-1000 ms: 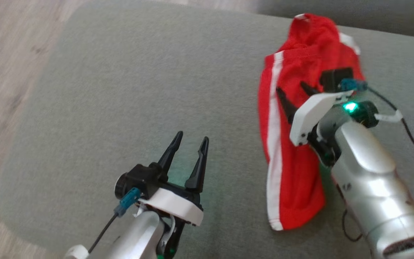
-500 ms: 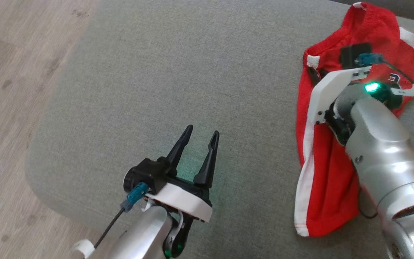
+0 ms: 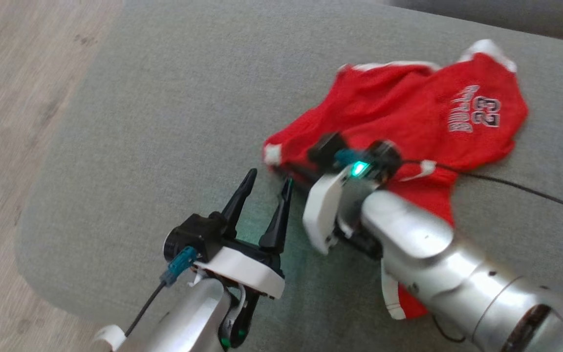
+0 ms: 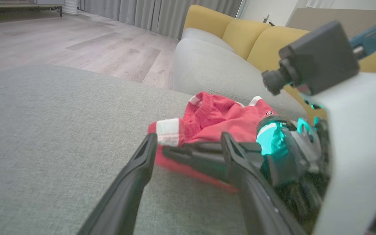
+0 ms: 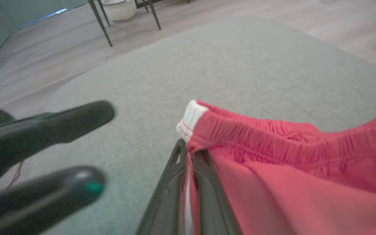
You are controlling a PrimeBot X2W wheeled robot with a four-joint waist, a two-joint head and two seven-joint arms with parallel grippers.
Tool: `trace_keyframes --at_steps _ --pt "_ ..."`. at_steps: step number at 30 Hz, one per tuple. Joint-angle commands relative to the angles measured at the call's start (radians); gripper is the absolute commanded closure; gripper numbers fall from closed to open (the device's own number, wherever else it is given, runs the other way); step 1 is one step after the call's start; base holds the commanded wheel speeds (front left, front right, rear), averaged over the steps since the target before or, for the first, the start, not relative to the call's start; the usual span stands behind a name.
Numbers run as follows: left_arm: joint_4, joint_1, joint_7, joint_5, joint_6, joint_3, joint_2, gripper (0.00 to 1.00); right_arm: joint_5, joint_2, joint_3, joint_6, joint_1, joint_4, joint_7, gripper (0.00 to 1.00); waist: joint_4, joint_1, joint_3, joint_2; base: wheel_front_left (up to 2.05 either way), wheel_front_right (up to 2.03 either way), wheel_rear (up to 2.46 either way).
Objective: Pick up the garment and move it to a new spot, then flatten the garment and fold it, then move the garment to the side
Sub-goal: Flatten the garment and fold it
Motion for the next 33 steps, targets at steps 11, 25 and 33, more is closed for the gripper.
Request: trace_keyframes --at_steps 11,25,33 --pt "0.001 -0.003 -0.010 0.040 -0.005 0.074 0.003 0.00 0.184 -0.017 0.150 -0.001 -0.068 -0.040 -0.157 0.00 -0.094 0.0001 -0.069 0.0000 0.00 0.00 0.00" --pt "-0.007 0.064 -0.010 0.091 -0.013 0.188 0.004 0.00 0.097 -0.125 -0.377 -0.001 0.058 -0.020 -0.299 0.00 -0.283 0.0001 -0.157 0.0000 0.00 0.00 0.00" --pt "-0.009 0.100 -0.010 0.134 -0.035 0.240 0.005 0.00 -0.239 -0.022 -0.798 -0.001 0.427 -0.272 -0.300 0.00 -0.366 0.0001 -0.165 0.0000 0.00 0.00 0.00"
